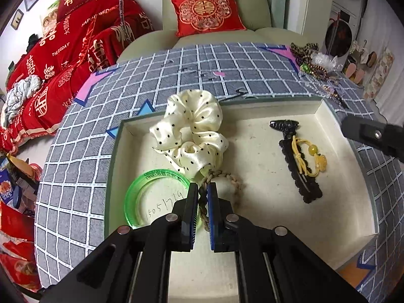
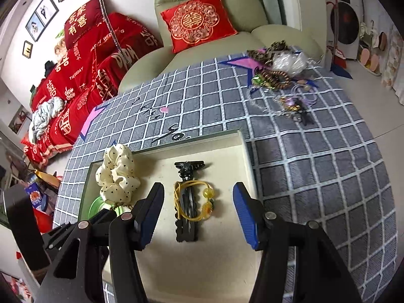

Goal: Organize jewelry
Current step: 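Open both grippers to drop the bracelet and cord in the tray, then withdraw both grippers from the tray toward the beaded bracelet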

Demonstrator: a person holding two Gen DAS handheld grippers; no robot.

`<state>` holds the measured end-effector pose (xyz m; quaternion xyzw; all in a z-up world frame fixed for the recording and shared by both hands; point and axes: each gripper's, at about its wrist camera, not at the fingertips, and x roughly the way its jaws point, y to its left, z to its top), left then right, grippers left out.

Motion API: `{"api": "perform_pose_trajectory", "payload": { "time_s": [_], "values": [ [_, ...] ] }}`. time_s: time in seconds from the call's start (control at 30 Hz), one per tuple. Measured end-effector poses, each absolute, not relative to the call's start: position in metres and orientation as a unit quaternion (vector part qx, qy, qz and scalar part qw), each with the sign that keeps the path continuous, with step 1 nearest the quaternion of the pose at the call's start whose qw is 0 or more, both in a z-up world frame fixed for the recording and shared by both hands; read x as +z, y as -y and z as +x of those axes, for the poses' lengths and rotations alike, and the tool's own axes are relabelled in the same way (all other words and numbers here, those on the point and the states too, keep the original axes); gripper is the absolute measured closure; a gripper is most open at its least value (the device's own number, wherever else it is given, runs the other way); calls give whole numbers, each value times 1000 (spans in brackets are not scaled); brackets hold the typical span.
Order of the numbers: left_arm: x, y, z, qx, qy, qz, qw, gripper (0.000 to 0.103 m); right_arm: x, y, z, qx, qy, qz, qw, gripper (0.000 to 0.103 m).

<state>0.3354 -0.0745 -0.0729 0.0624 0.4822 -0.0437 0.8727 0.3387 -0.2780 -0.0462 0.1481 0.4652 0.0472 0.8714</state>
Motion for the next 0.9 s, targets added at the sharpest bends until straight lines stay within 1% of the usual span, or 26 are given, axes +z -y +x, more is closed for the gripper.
{"api": "perform_pose_trajectory", "payload": {
  "time_s": [0.03,0.07,0.1,0.17,0.27,0.37,0.4,0.43,0.47,0.5,0.6,0.67,0.77,0.8,0.83,0.87,0.9],
  "values": [
    [-71,74,334,-45,-478,61,875,74,-44,280,334,46,-464,152,871,43],
    [-70,73,334,-44,-477,59,876,20,-43,282,332,46,-464,156,871,42],
    [-68,72,333,-41,-472,55,879,0,-42,285,328,47,-465,169,868,42],
    [-61,71,328,-39,-447,49,892,0,-44,289,325,45,-467,180,865,42],
    [-57,71,326,-45,-456,49,887,0,-45,292,317,40,-471,177,864,42],
    [-51,68,316,-39,-449,51,891,0,-45,294,309,41,-474,179,861,42],
    [-50,67,312,-38,-446,50,893,0,-45,293,306,43,-475,178,861,41],
    [-49,65,308,-39,-445,48,894,0,-44,291,302,45,-475,174,862,38],
    [-48,63,302,-40,-444,45,894,0,-43,291,299,46,-475,170,862,28],
    [-47,61,297,-41,-444,43,894,0,-42,289,294,48,-476,167,862,20],
    [-47,53,282,-48,-451,36,890,0,-38,287,281,53,-473,163,864,19],
    [-47,48,271,-50,-457,32,887,0,-34,287,273,57,-469,162,866,16],
    [-44,42,254,-49,-460,23,886,0,-29,287,257,64,-457,169,871,15],
    [-43,40,249,-47,-459,21,887,0,-27,288,252,69,-455,174,870,8],
    [-42,39,245,-47,-459,19,887,0,-26,288,247,74,-454,180,869,3],
    [-41,38,239,-47,-459,19,887,0,-25,288,243,76,-452,183,870,0],
    [-40,37,234,-48,-459,19,887,0,-23,288,238,78,-447,185,872,0]
  ]
}}
